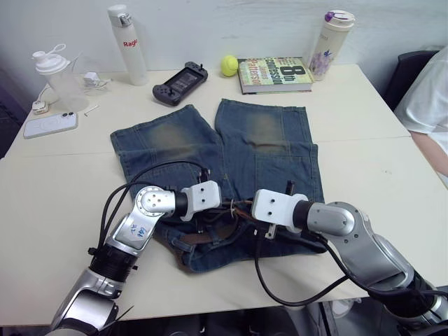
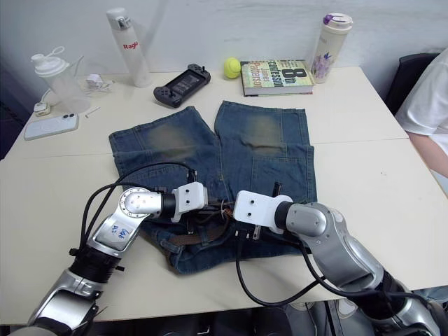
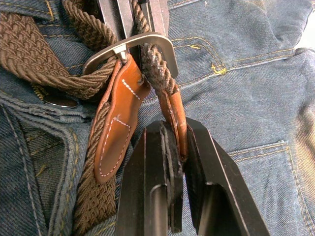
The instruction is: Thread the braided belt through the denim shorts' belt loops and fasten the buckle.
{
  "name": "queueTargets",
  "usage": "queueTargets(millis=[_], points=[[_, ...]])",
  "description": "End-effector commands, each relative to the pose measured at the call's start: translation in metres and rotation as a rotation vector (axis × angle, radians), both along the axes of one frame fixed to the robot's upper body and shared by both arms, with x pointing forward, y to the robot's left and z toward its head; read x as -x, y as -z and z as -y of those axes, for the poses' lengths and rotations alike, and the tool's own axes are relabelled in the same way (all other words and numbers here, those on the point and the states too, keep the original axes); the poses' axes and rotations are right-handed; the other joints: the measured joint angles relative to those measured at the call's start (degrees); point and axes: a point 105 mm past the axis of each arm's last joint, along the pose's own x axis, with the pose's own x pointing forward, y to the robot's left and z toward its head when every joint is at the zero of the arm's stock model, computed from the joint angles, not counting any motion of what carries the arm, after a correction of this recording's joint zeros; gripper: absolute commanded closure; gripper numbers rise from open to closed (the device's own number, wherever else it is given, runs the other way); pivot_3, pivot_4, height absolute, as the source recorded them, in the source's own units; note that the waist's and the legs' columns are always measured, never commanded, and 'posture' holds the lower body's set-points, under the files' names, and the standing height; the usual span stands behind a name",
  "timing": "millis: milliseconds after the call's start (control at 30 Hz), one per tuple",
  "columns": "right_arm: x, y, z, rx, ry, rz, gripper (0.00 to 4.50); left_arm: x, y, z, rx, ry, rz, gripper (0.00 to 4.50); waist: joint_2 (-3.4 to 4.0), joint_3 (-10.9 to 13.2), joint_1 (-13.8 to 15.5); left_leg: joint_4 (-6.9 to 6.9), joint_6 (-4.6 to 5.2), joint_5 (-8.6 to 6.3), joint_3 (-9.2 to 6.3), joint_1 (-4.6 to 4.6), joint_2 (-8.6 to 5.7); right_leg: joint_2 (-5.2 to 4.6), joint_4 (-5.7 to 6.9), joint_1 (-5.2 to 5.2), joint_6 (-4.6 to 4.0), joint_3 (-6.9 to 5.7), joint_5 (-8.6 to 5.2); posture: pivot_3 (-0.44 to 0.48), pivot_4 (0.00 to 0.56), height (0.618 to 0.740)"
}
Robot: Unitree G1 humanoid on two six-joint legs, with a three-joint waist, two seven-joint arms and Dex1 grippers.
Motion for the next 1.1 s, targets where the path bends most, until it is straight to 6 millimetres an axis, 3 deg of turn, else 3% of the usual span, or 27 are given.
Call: queueTargets(millis=[33, 67, 133, 233, 333, 433, 533, 633, 733, 967, 1033, 1100], points=[[0.006, -0.006, -0.005, -0.011, -0.023, 0.032, 4.47, 0.004, -0.007, 0.008, 0.018, 0.032, 0.033, 4.27, 0.00, 0.0, 0.0, 0.00, 0.00, 0.00, 0.00, 0.00, 0.00, 0.00, 0.00, 0.00, 0.00, 0.00, 0.00, 0.000, 0.150, 0.740], [0.006, -0.006, -0.005, -0.012, -0.020, 0.032, 4.50, 0.004, -0.010, 0.008, 0.047, 0.025, 0.023, 3.53, 0.00, 0.0, 0.0, 0.00, 0.00, 0.00, 0.01, 0.00, 0.00, 0.00, 0.00, 0.00, 0.00, 0.00, 0.00, 0.000, 0.150, 0.740], [0.005, -0.006, -0.004, -0.014, -0.015, 0.031, 4.50, 0.007, -0.016, 0.009, 0.082, 0.034, 0.005, 2.91, 0.00, 0.0, 0.0, 0.00, 0.00, 0.00, 0.01, 0.00, 0.00, 0.00, 0.00, 0.00, 0.00, 0.00, 0.00, 0.000, 0.150, 0.740], [0.006, -0.004, -0.003, -0.015, -0.005, 0.026, 4.50, 0.011, -0.025, 0.006, 0.127, 0.029, -0.008, 1.51, 0.00, 0.0, 0.0, 0.00, 0.00, 0.00, 0.00, 0.00, 0.00, -0.01, 0.00, 0.00, 0.00, 0.01, 0.00, 0.000, 0.150, 0.740], [0.008, -0.004, -0.001, -0.023, 0.007, 0.031, 4.50, 0.022, -0.049, -0.013, 0.257, 0.001, -0.084, 0.31, 0.00, 0.0, -0.2, -0.01, 0.00, 0.00, -0.01, -0.01, 0.03, -0.05, -0.01, 0.00, 0.00, 0.03, 0.00, 0.000, 0.150, 0.740], [0.009, -0.006, 0.002, -0.036, 0.017, 0.041, 4.50, 0.031, -0.063, -0.037, 0.359, -0.045, -0.198, 0.31, 0.00, 0.0, -0.2, -0.01, -0.05, 0.02, -0.03, -0.01, 0.12, -0.09, -0.02, 0.00, 0.00, 0.04, 0.00, 0.000, 0.150, 0.740], [0.008, -0.009, 0.006, -0.050, 0.034, 0.063, 4.50, 0.037, -0.057, -0.066, 0.351, -0.119, -0.300, 0.31, 0.01, 0.0, -0.3, -0.01, -0.12, 0.06, -0.07, 0.02, 0.16, -0.08, -0.01, 0.01, -0.01, 0.05, 0.00, 0.000, 0.150, 0.740], [0.008, -0.009, 0.008, -0.057, 0.036, 0.066, 4.50, 0.046, -0.052, -0.074, 0.362, -0.123, -0.380, 0.31, 0.01, 0.0, -0.1, -0.06, -0.13, 0.05, -0.05, 0.05, 0.14, -0.06, -0.02, 0.00, -0.02, 0.06, -0.01, 0.000, 0.150, 0.740], [0.009, -0.008, 0.008, -0.054, 0.030, 0.065, 4.50, 0.063, -0.040, -0.070, 0.318, -0.060, -0.441, 1.13, 0.00, 0.0, 0.0, -0.05, -0.12, 0.04, -0.08, 0.01, 0.08, -0.09, -0.07, 0.02, -0.01, 0.06, -0.01, 0.000, 0.150, 0.740], [0.011, -0.007, 0.009, -0.053, 0.028, 0.065, 4.50, 0.085, -0.024, -0.055, 0.321, 0.035, -0.567, 4.45, 0.00, 0.0, -0.2, -0.06, -0.14, 0.04, -0.07, 0.02, 0.12, -0.08, -0.04, 0.01, -0.02, 0.09, -0.01, 0.000, 0.150, 0.740], [0.011, -0.007, 0.011, -0.054, 0.032, 0.065, 4.50, 0.092, -0.015, -0.056, 0.274, 0.046, -0.593, 4.45, 0.00, 0.0, -0.2, -0.09, -0.14, 0.04, -0.04, 0.03, 0.12, -0.08, -0.06, 0.00, -0.02, 0.11, -0.01, 0.000, 0.150, 0.740], [0.012, -0.008, 0.013, -0.056, 0.039, 0.065, 4.50, 0.095, 0.011, -0.065, 0.117, 0.024, -0.566, 4.45, 0.00, 0.0, -0.3, -0.12, -0.15, 0.03, -0.04, 0.03, 0.12, -0.07, -0.09, -0.01, -0.02, 0.11, -0.01, 0.000, 0.150, 0.740]])
